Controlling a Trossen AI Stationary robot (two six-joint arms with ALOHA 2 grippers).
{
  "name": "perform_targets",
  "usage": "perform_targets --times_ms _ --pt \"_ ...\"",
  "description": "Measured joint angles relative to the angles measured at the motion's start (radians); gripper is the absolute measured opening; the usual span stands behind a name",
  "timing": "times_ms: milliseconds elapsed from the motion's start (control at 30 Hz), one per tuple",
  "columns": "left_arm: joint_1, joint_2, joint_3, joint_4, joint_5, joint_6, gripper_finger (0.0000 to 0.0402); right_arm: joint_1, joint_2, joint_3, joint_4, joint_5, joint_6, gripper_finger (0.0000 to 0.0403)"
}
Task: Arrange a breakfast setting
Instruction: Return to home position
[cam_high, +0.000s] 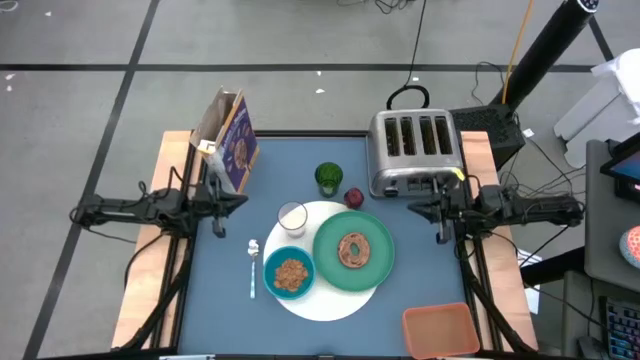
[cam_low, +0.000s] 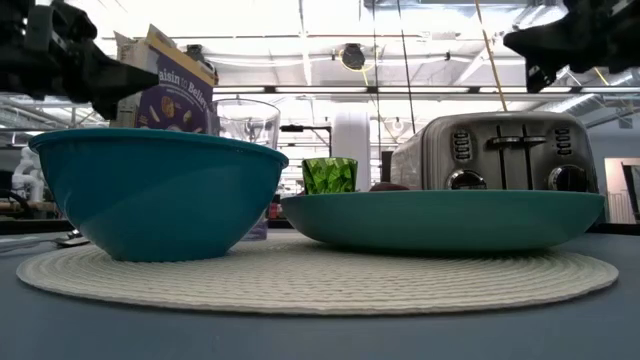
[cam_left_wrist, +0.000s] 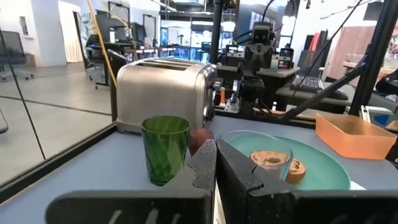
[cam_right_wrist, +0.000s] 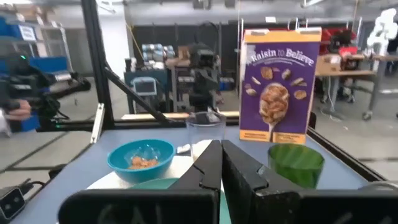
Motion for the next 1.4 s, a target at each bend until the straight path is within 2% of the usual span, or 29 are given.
perform_targets --times_ms 233,600,933,1167,1400 --pt "0.022 -0.027 -0.041 0.018 0.001 0.041 0.0014 0.0 -0.089 -0.101 0.052 -0.001 0.001 0.0002" --pt "0.072 -0.027 -0.043 0.02 0.006 0.074 0.0014 0.0 -0.086 -0.106 0.034 -0.001 0.001 0.0002" --pt "0.075 -0.025 -0.044 0.005 0.106 0.075 0.0014 0.0 -0.086 -0.109 0.031 -0.001 0.001 0.0002" --pt "0.075 -0.024 -0.044 -0.002 0.135 0.088 0.0014 0.0 -0.084 -0.203 0.112 -0.001 0.013 0.0002" --pt "0.076 -0.024 -0.044 -0.002 0.137 0.094 0.0014 0.0 -0.08 -0.203 0.109 0.003 -0.027 0.0002"
